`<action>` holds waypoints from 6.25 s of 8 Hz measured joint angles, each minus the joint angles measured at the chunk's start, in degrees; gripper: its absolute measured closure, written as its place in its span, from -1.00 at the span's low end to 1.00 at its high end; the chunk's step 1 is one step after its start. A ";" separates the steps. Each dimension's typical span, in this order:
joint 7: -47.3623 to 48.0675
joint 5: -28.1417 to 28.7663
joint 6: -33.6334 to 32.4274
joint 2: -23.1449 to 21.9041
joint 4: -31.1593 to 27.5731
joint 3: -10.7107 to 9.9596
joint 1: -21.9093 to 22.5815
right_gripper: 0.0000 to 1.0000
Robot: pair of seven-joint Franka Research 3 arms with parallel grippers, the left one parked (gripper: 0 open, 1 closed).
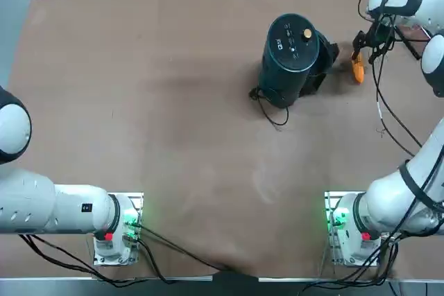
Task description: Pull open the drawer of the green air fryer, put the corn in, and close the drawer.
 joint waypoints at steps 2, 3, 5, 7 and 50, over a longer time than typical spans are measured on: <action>-0.01 0.01 2.19 1.64 0.01 0.13 0.01 -0.85; -0.01 0.01 2.44 1.79 0.03 0.13 0.00 -0.69; -0.01 0.03 2.32 1.39 0.61 0.13 0.00 -0.08; -0.01 0.14 -4.03 -2.74 3.09 0.16 0.03 -0.08; 65.59 20.21 -5.68 -3.89 -2.04 -2.94 10.55 -0.86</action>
